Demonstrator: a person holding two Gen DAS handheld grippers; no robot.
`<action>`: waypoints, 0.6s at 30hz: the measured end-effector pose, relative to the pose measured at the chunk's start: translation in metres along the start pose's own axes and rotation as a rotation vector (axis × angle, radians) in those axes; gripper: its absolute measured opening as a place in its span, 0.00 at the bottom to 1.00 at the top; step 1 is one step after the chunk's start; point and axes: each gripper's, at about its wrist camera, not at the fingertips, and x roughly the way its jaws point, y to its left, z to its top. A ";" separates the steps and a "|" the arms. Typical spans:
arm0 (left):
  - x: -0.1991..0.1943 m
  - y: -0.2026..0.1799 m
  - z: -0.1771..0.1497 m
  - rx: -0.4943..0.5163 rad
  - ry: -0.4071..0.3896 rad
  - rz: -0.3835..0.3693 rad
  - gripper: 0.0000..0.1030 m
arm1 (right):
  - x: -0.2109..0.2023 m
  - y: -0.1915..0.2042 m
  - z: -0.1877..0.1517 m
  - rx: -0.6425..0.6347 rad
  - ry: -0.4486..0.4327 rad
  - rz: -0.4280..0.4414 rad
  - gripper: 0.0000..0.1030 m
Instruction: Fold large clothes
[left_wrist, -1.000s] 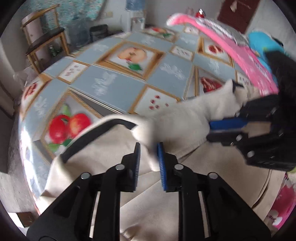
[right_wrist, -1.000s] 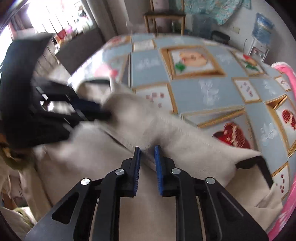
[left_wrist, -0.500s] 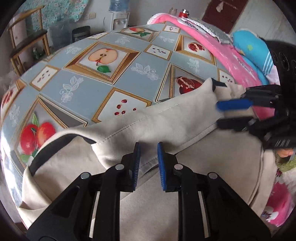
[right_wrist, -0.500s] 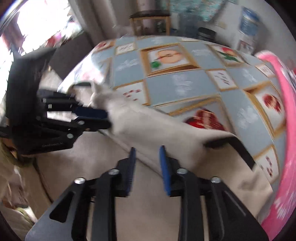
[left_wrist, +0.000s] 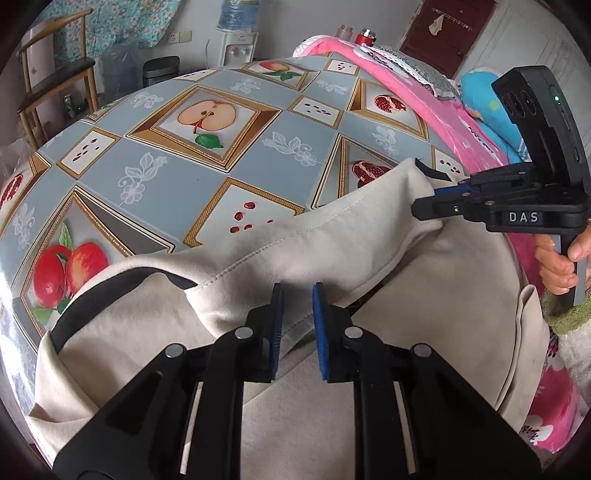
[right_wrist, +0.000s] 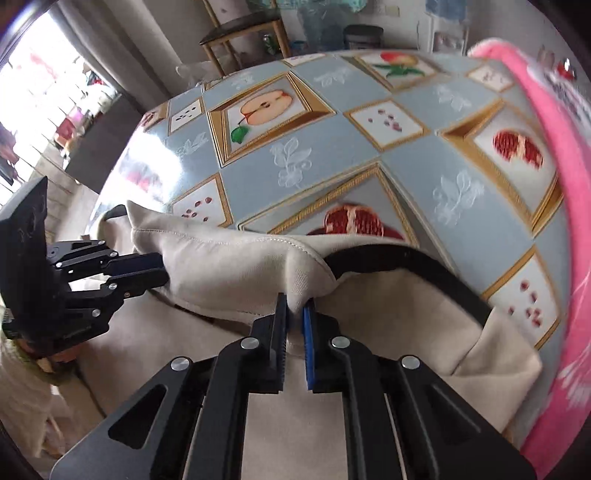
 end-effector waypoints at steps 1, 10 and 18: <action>0.000 -0.002 0.000 0.008 -0.001 0.010 0.16 | 0.006 0.006 -0.004 -0.038 0.012 -0.039 0.07; 0.000 -0.010 -0.003 0.049 -0.001 0.049 0.16 | -0.031 0.005 -0.018 -0.057 -0.111 -0.184 0.17; 0.000 -0.013 -0.006 0.053 -0.014 0.068 0.16 | -0.030 0.054 -0.018 -0.129 -0.204 0.032 0.17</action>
